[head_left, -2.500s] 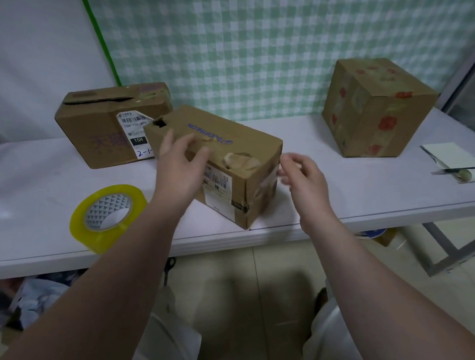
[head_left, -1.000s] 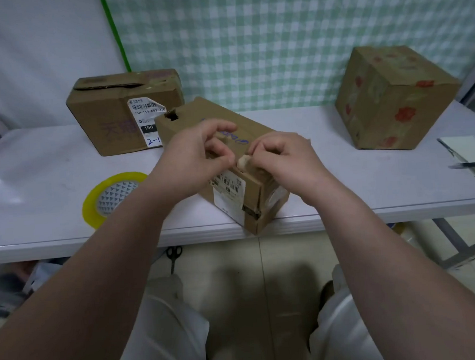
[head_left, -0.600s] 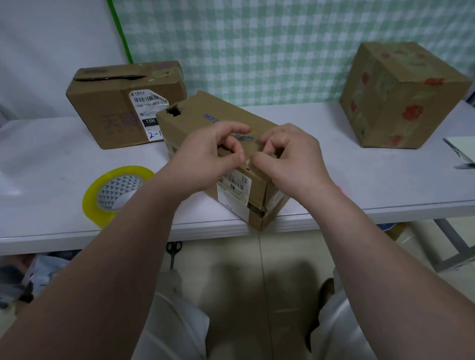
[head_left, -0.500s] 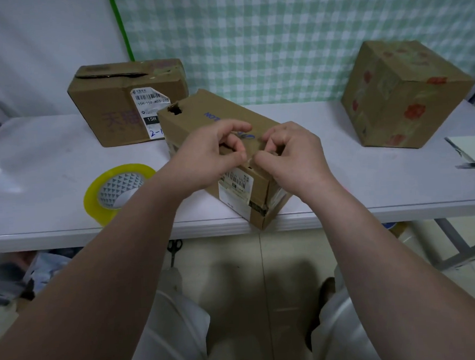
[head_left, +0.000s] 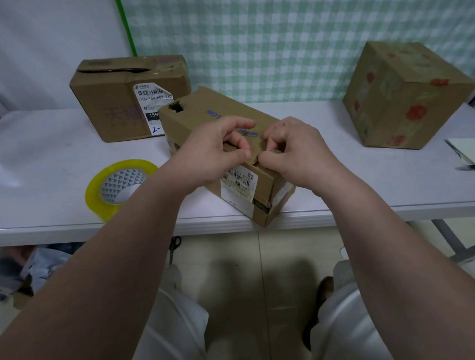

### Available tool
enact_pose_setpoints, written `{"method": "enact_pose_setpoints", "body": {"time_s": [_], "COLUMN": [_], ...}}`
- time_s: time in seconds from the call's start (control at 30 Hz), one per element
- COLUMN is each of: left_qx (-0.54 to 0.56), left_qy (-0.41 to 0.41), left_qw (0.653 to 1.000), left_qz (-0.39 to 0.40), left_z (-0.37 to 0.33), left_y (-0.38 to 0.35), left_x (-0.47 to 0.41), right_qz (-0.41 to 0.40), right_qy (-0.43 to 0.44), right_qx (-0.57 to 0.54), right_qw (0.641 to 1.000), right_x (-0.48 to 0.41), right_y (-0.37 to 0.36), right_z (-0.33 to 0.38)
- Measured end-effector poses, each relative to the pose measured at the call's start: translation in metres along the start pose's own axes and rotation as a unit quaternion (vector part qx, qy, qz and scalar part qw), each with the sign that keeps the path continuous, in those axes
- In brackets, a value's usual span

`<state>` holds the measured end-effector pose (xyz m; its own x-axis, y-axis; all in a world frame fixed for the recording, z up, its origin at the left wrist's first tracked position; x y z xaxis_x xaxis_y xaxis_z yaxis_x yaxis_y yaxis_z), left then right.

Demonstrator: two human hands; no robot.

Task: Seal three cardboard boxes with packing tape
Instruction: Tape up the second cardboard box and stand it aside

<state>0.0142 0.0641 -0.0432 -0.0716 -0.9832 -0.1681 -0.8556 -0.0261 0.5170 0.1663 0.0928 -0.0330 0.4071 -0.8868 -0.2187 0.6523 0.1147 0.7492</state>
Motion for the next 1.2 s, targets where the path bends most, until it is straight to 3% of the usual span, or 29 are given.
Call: {"method": "enact_pose_setpoints", "body": {"time_s": [0.3, 0.5, 0.67, 0.8, 0.93, 1.0, 1.2], "left_qx": [0.019, 0.029, 0.033, 0.036, 0.037, 0.031, 0.038], "left_qy": [-0.004, -0.004, -0.004, -0.005, -0.010, -0.014, -0.008], "left_qw": [1.000, 1.000, 0.999, 0.999, 0.999, 0.999, 0.999], "left_qz": [0.004, 0.010, 0.008, 0.009, 0.011, 0.010, 0.007], "left_z": [0.003, 0.003, 0.003, 0.005, 0.007, 0.007, 0.006], "left_y": [0.000, 0.000, 0.000, 0.000, -0.001, -0.001, -0.001], "left_x": [0.000, 0.000, 0.000, -0.001, -0.002, -0.003, -0.001], "right_qz": [0.027, 0.022, 0.060, 0.059, 0.090, 0.097, 0.013], "right_qy": [-0.019, 0.000, -0.010, -0.012, -0.029, -0.029, -0.023], "right_qx": [-0.085, -0.069, -0.156, -0.119, -0.217, -0.214, -0.130], "right_qw": [0.996, 0.997, 0.986, 0.991, 0.972, 0.972, 0.991], "right_x": [0.007, 0.005, 0.005, 0.002, 0.004, 0.005, 0.007], "right_y": [0.011, 0.008, 0.010, 0.007, 0.006, 0.005, 0.006], "right_z": [-0.012, -0.015, -0.018, -0.014, -0.016, -0.015, -0.012]}}
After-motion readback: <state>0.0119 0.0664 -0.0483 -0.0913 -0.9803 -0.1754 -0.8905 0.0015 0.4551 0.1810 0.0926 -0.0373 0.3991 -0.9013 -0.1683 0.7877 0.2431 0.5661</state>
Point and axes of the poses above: each hand's wrist, its own x-axis away from the middle knuckle, its own y-axis out of the back of the hand, z = x × y, the point moved 3 cm from there along -x, towards the middle knuckle, and after that the axes turned 1 degree about x, right-handed, at the moved point
